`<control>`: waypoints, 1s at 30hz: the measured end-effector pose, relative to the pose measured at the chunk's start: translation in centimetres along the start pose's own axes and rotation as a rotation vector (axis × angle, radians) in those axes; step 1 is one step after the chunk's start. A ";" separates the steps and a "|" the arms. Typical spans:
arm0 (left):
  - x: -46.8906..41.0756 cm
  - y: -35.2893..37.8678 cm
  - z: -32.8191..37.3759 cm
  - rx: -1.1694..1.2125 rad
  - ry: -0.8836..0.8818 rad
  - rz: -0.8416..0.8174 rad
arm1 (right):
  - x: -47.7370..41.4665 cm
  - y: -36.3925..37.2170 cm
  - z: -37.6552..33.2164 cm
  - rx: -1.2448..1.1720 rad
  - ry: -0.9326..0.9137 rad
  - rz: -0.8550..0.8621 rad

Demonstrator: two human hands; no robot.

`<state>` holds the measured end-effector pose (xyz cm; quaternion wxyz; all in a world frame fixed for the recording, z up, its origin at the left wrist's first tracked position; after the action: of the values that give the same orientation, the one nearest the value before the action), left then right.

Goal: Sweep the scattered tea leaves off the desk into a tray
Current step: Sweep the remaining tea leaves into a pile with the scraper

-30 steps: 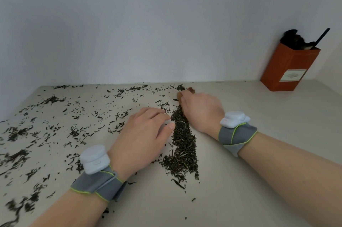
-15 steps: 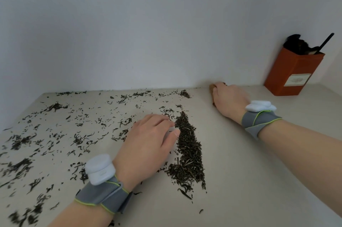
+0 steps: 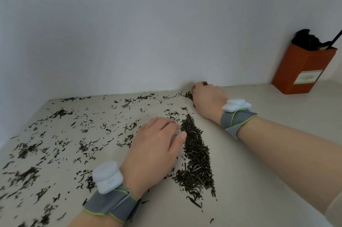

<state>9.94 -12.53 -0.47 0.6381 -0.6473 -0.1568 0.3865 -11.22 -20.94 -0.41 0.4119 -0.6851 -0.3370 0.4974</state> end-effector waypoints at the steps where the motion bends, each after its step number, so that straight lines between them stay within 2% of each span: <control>1: 0.0 0.0 0.0 -0.003 0.001 0.001 | 0.0 -0.1 -0.5 -0.017 -0.021 -0.001; 11: 0.1 -0.2 0.1 -0.001 0.004 0.008 | 0.8 0.1 -5.3 -0.197 -0.130 -0.079; 15: 0.2 -0.2 -0.1 0.009 -0.001 0.007 | 0.6 -1.0 -2.3 -0.499 0.024 -0.051; 17: 0.2 -0.2 -0.1 0.015 -0.001 0.006 | 0.8 -1.6 0.0 -0.548 0.080 -0.015; 24: 0.2 -0.1 -0.1 0.000 0.008 0.002 | 1.5 -3.0 7.5 -0.186 0.179 0.060; 27: 0.2 0.0 -0.1 0.002 0.007 0.003 | 0.9 -1.8 6.2 -0.016 0.148 0.045; 30: 0.2 0.0 -0.2 0.002 0.004 0.004 | 0.1 -0.5 4.2 -0.006 0.114 0.037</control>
<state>10.16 -12.56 -0.57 0.6383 -0.6478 -0.1538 0.3863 -15.22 -19.69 -0.71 0.4192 -0.7195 -0.3019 0.4642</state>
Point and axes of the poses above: each hand's wrist, its own x-axis away from the middle knuckle, its own y-axis out of the palm, z = x × y, the point moved 10 cm from there along -x, towards the middle knuckle, and after that the axes turned 10 degrees about -x, right-handed, at the moved point
